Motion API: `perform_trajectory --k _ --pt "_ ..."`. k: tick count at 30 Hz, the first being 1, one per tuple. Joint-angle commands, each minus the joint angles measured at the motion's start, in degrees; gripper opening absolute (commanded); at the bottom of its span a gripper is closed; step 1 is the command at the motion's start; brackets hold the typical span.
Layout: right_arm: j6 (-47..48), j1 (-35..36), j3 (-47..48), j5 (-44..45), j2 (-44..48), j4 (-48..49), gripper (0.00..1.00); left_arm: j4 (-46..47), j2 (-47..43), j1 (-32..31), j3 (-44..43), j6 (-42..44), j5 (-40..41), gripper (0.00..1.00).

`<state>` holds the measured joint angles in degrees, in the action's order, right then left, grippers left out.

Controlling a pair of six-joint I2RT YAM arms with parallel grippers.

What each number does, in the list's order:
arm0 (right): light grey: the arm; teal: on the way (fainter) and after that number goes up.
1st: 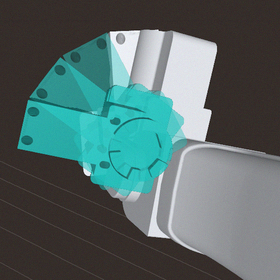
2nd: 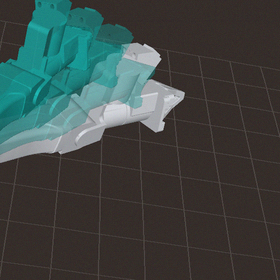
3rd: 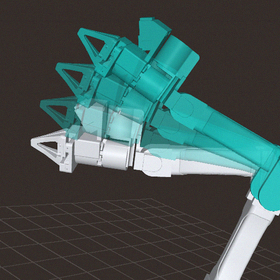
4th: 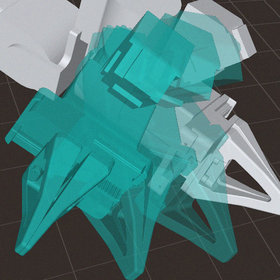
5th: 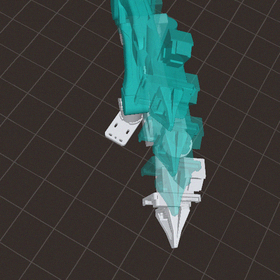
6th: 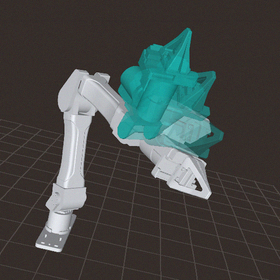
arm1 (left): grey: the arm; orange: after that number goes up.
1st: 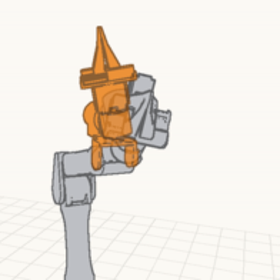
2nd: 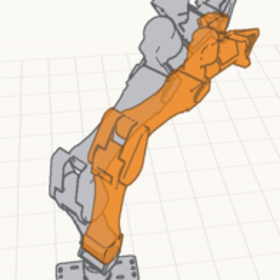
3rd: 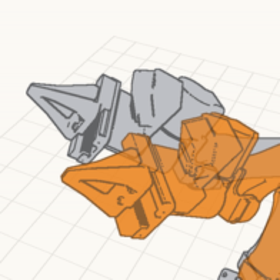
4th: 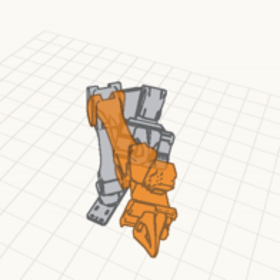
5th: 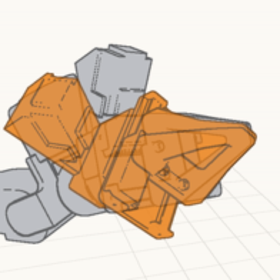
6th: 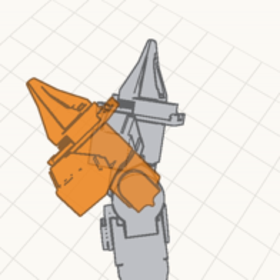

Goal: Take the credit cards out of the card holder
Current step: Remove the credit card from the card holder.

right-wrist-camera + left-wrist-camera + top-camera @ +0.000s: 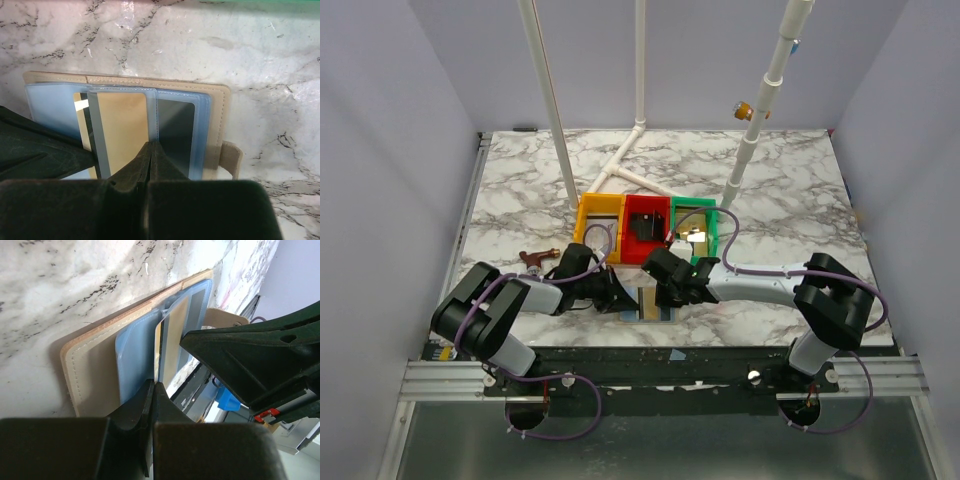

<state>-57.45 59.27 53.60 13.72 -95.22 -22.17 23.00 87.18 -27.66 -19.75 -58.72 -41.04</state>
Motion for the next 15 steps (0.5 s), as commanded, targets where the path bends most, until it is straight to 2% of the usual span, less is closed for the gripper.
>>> perform_trajectory --k 1,15 --pt "-0.1 0.5 -2.9 2.0 -2.0 -5.3 0.01 -1.1 -1.3 0.8 0.8 2.1 -0.3 0.00" --pt "0.1 0.4 -2.6 2.3 -2.1 -5.6 0.01 -4.6 -3.5 1.9 0.9 4.7 0.4 0.00"
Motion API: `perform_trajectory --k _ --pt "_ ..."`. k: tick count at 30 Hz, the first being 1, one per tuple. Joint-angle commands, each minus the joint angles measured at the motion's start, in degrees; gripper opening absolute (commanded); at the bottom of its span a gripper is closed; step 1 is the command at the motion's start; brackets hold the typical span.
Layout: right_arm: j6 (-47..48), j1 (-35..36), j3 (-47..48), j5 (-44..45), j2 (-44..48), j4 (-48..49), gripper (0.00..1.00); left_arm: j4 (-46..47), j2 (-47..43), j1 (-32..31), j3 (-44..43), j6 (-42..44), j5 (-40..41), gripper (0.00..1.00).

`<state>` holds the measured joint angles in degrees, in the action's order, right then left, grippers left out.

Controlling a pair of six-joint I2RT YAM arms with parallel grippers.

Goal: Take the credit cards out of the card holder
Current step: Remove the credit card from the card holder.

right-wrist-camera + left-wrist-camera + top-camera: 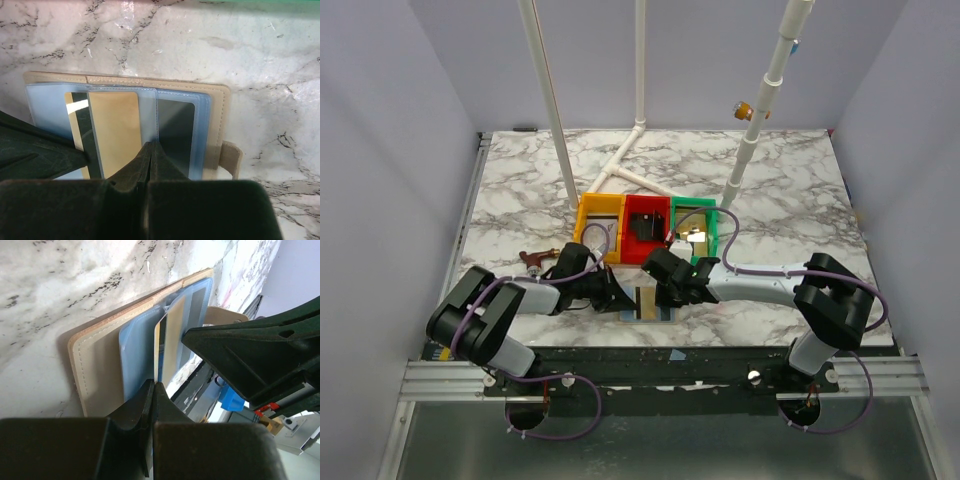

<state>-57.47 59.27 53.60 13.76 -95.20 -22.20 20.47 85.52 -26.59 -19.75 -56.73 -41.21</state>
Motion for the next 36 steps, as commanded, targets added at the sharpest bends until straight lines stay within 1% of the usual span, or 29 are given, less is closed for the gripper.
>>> perform_trajectory --k 1,19,29,36 --pt "0.1 0.4 -2.6 2.2 -2.1 -5.5 0.01 -2.6 -2.1 0.9 0.8 3.0 0.7 0.00" --pt "0.4 0.3 -2.5 2.4 -1.7 -5.4 0.01 -13.0 -9.3 2.0 0.1 8.1 4.6 0.00" --pt "0.9 0.3 -2.2 2.5 -1.5 -5.2 0.01 -23.0 -15.8 2.1 -2.4 11.7 8.3 0.00" --pt "1.0 0.3 -1.8 2.7 -1.0 -5.1 0.01 -27.3 -18.6 2.1 -4.5 13.3 9.4 0.00"
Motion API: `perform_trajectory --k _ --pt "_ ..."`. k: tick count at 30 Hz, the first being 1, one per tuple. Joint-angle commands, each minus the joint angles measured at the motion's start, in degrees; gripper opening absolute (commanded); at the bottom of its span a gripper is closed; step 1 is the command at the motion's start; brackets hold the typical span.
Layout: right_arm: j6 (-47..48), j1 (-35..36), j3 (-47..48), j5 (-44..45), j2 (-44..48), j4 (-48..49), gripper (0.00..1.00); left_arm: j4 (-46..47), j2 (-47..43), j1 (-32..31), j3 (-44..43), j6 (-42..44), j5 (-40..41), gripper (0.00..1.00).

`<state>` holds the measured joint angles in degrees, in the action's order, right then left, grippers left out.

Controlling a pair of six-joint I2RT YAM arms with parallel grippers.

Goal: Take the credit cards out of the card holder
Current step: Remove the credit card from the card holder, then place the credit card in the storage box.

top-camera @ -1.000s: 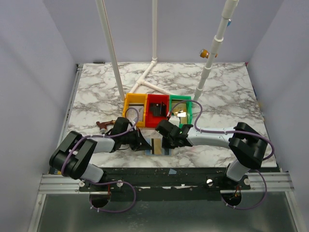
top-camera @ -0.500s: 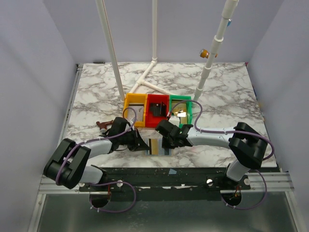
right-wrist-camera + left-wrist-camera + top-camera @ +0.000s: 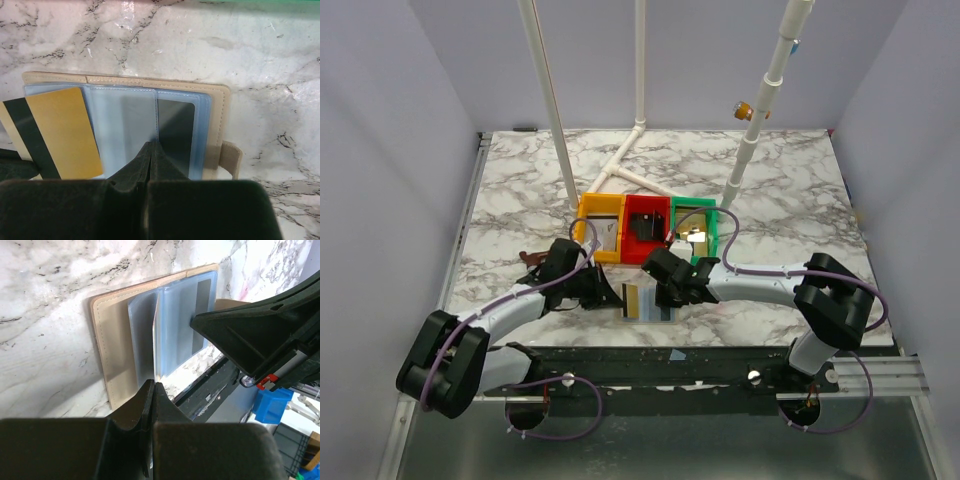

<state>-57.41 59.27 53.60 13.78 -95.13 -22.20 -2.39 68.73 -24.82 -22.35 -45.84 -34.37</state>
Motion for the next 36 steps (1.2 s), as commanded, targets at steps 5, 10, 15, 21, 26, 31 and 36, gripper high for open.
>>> perform_trajectory --k 5,10,15,21,26,31,36 --pt "1.0 0.3 -1.5 2.7 -0.8 -4.6 0.01 -6.1 -2.8 0.3 -2.7 2.9 2.6 0.00" --pt "1.1 0.3 -0.9 3.2 0.1 -4.6 0.01 -7.8 -4.6 0.3 -3.8 3.2 2.6 0.00" --pt "1.5 0.3 0.2 4.0 1.6 -5.2 0.01 -9.5 -5.6 0.3 -5.4 3.7 2.6 0.00" --pt "1.7 0.3 1.2 5.5 4.3 -6.4 0.10 -11.1 -6.6 0.3 -6.9 4.0 2.6 0.00" --pt "1.9 0.3 1.5 6.4 7.2 -7.0 0.45 -12.1 -7.1 0.3 -7.9 4.1 2.6 0.00" --pt "1.9 0.3 2.2 8.1 10.0 -8.6 0.86 -13.2 -7.6 0.3 -9.3 4.3 2.7 0.00" --pt "1.4 0.4 3.0 10.5 13.2 -11.3 1.00 -14.2 -7.9 0.3 -10.9 4.5 2.8 0.00"
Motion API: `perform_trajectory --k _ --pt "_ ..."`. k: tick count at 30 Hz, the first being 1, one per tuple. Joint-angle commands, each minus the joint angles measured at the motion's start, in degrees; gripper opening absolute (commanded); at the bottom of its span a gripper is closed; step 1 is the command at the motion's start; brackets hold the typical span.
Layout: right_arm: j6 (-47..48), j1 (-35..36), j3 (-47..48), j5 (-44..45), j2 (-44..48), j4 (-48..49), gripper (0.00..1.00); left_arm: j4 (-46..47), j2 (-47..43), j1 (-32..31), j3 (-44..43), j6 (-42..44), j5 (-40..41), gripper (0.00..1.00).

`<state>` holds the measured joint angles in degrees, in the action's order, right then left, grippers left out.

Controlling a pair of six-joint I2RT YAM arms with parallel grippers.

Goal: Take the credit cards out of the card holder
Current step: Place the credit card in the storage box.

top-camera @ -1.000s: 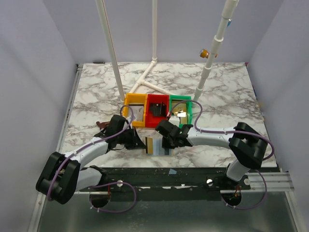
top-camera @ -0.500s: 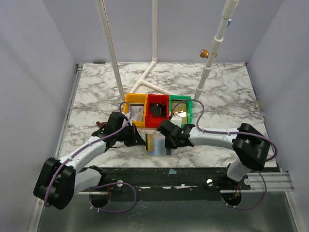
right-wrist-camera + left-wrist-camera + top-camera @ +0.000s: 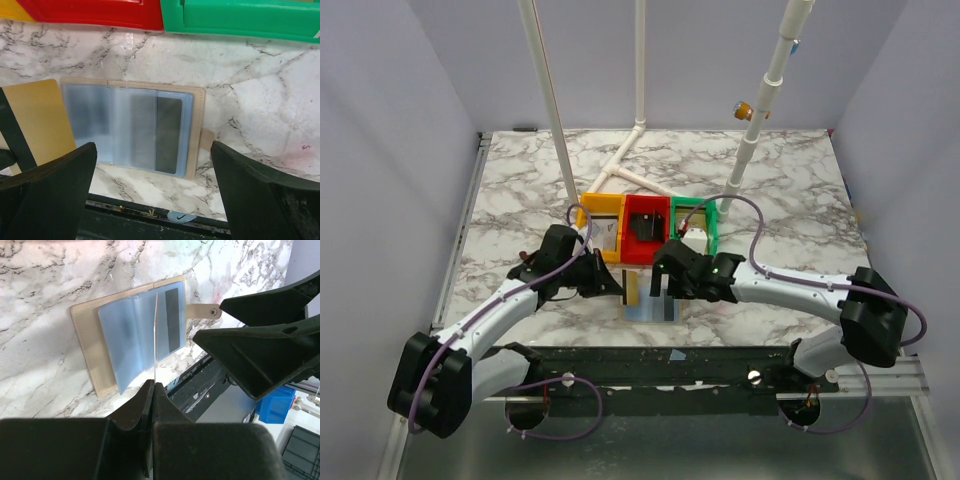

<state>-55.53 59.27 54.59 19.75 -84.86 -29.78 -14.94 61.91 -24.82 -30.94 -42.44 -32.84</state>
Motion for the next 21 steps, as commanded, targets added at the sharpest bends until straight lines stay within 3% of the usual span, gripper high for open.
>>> perform_trajectory --k 1,11,21 --pt "-0.5 0.4 2.1 5.4 3.8 -4.2 1.00 -1.9 -1.1 0.3 -2.6 1.2 1.3 0.00" --pt "-2.7 0.3 3.2 15.1 11.3 -11.8 1.00 -2.1 0.6 0.2 -7.1 1.0 0.9 0.00" --pt "-6.7 -0.3 2.7 20.2 16.9 -18.0 1.00 -2.1 11.8 -3.4 -22.1 0.8 3.4 0.00"
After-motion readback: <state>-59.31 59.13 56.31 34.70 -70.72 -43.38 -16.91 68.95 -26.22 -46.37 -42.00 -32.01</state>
